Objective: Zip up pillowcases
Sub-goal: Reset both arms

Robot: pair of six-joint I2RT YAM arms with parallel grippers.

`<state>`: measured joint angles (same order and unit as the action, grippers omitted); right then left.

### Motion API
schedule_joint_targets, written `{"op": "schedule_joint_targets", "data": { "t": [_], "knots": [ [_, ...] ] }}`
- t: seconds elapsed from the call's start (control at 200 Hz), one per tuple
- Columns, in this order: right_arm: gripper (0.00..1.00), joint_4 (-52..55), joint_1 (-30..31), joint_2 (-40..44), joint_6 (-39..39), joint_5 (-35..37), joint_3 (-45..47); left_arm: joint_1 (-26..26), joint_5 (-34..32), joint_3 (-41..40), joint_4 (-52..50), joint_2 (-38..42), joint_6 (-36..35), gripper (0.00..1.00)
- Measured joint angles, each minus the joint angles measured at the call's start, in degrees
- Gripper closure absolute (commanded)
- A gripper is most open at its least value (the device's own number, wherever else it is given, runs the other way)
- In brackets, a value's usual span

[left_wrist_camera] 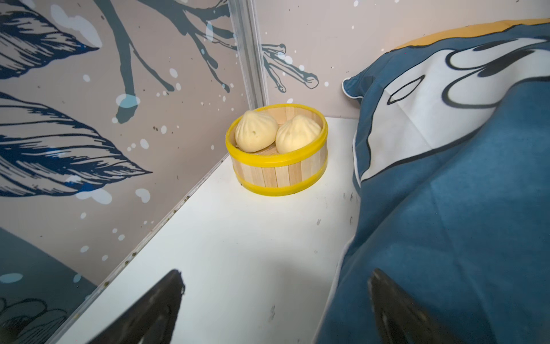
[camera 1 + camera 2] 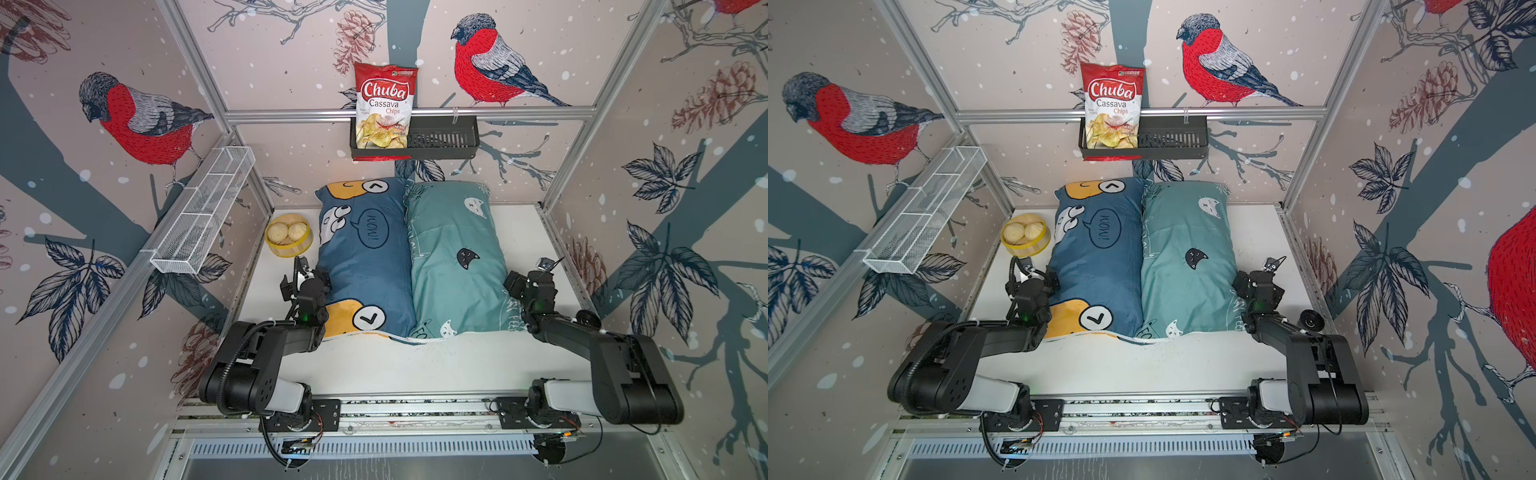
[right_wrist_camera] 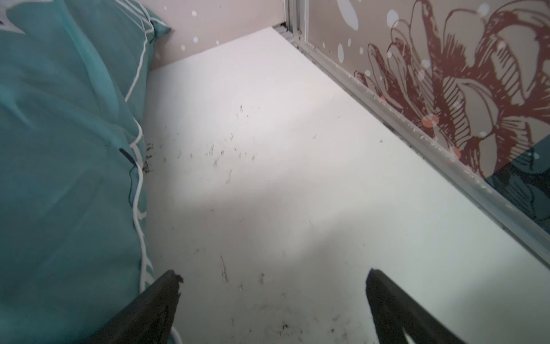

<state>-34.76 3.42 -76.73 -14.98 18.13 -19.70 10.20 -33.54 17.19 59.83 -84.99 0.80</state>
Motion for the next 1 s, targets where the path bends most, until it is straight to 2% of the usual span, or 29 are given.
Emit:
{"op": "schedule_joint_targets", "data": {
  "t": [0.2,0.32,0.485,0.996],
  "knots": [
    [0.01,-13.77,0.02,-1.36,3.96,1.90,3.45,-2.45,4.22,-0.61,5.68,-2.32,-1.16,0.01],
    [0.01,-25.62,-1.75,-4.35,4.74,2.62,8.68,-4.90,7.82,-2.62,8.96,-2.99,0.33,0.02],
    [0.01,-32.92,-2.29,-7.74,6.03,1.22,8.90,-5.22,11.04,-4.00,13.16,-4.48,0.42,0.03],
    [0.01,-34.56,-0.87,-9.16,7.56,0.13,7.54,-5.22,12.26,-4.20,14.82,-4.68,0.35,0.03]
  ]
}}
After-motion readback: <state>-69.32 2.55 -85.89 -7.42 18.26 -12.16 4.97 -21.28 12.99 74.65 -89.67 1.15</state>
